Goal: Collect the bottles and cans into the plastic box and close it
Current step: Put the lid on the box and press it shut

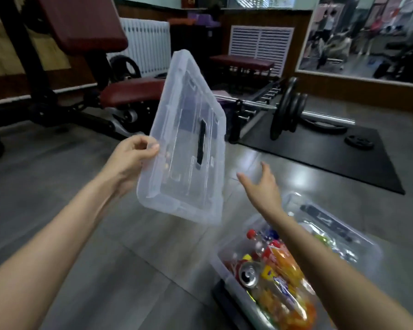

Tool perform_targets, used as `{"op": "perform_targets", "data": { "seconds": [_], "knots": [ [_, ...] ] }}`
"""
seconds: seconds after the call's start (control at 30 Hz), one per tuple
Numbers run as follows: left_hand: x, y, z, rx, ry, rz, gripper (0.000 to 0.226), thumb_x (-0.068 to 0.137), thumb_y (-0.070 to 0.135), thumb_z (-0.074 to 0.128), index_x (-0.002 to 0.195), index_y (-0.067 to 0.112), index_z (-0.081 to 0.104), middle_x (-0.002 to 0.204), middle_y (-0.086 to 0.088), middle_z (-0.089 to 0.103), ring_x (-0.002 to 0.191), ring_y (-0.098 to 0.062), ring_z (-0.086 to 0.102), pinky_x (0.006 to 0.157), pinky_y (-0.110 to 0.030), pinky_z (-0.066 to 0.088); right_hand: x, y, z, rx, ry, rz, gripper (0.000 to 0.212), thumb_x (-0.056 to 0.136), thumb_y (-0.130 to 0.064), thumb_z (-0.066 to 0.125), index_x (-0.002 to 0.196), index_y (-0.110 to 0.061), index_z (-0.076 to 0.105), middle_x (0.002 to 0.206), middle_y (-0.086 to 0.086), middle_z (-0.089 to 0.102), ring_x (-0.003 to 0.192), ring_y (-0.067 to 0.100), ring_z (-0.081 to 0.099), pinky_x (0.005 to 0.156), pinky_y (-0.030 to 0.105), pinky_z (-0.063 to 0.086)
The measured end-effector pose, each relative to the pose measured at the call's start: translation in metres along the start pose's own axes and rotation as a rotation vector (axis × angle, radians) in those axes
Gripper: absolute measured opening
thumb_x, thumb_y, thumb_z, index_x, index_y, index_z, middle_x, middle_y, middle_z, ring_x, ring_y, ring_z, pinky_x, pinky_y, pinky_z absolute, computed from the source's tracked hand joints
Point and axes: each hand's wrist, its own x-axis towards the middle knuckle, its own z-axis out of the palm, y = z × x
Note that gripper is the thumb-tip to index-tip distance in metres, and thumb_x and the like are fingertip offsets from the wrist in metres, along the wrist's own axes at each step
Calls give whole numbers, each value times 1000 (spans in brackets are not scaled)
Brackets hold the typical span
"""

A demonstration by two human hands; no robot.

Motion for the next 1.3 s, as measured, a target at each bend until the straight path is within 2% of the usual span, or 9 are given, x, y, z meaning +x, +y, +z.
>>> {"op": "perform_targets", "data": {
  "seconds": [0.1, 0.23, 0.37, 0.47, 0.57, 0.73, 0.87, 1.1, 1.3],
  "knots": [
    [3, 14, 44, -171, -116, -86, 23, 93, 1, 43, 72, 8, 48, 64, -11, 65, 71, -24, 72, 59, -39, 61, 11, 41, -58, 100, 30, 198, 88, 80, -65, 52, 147, -21, 18, 152, 11, 34, 134, 33, 40, 108, 44, 36],
    [3, 3, 100, -177, -296, -168, 20, 96, 4, 36, 79, 6, 46, 36, -6, 56, 68, -16, 74, 72, -40, 58, 4, 95, -110, 266, -31, 383, 100, 66, -77, 51, 147, -31, 15, 144, 7, 43, 116, 28, 56, 93, 44, 49],
    [11, -32, 136, -320, -455, -358, 16, 90, 6, 42, 105, 4, 49, 91, -20, 63, 80, -23, 74, 62, -39, 61, -16, 125, -139, 371, -65, 459, 68, 91, -40, 56, 144, -11, 25, 117, 1, 46, 86, 17, 54, 63, 32, 45],
    [13, -62, 154, -322, -490, -466, 18, 96, 5, 36, 105, 0, 51, 94, -20, 65, 72, -22, 74, 57, -34, 59, -33, 155, -155, 331, 15, 524, 62, 85, -22, 68, 135, -1, 38, 91, 2, 52, 78, 18, 53, 54, 29, 40],
    [17, -92, 164, -60, -493, -496, 17, 94, 5, 41, 94, 2, 57, 86, -12, 66, 64, -12, 70, 60, -26, 59, -52, 176, -169, 284, -1, 590, 59, 80, -19, 73, 130, -8, 45, 86, 4, 56, 82, 24, 56, 59, 33, 45],
    [28, -136, 173, 819, -622, -398, 22, 92, 16, 53, 110, 8, 64, 105, -4, 61, 96, -16, 50, 77, -28, 36, -76, 201, -172, 107, -81, 638, 43, 69, -22, 83, 100, -7, 58, 88, 14, 67, 63, 24, 62, 55, 37, 55],
    [20, -148, 188, 887, -611, -449, 12, 94, 15, 49, 100, 13, 59, 97, -7, 52, 89, -18, 43, 61, -23, 29, -91, 204, -164, -2, -193, 738, 51, 62, -35, 86, 77, -3, 50, 65, 15, 57, 48, 29, 61, 61, 46, 60],
    [25, -158, 185, 983, -657, -464, 22, 93, 15, 50, 109, 7, 63, 101, -7, 59, 93, -21, 52, 81, -29, 39, -111, 213, -134, 24, -360, 823, 48, 71, -35, 80, 72, -1, 46, 74, 23, 57, 66, 37, 65, 66, 46, 60],
    [27, -175, 177, 923, -603, -508, 18, 89, 4, 52, 75, 14, 57, 80, -5, 56, 63, -12, 49, 57, -21, 40, -104, 211, -127, -18, -384, 797, 44, 72, -36, 80, 74, -3, 51, 71, 25, 61, 75, 43, 71, 73, 50, 59]
  ]
}}
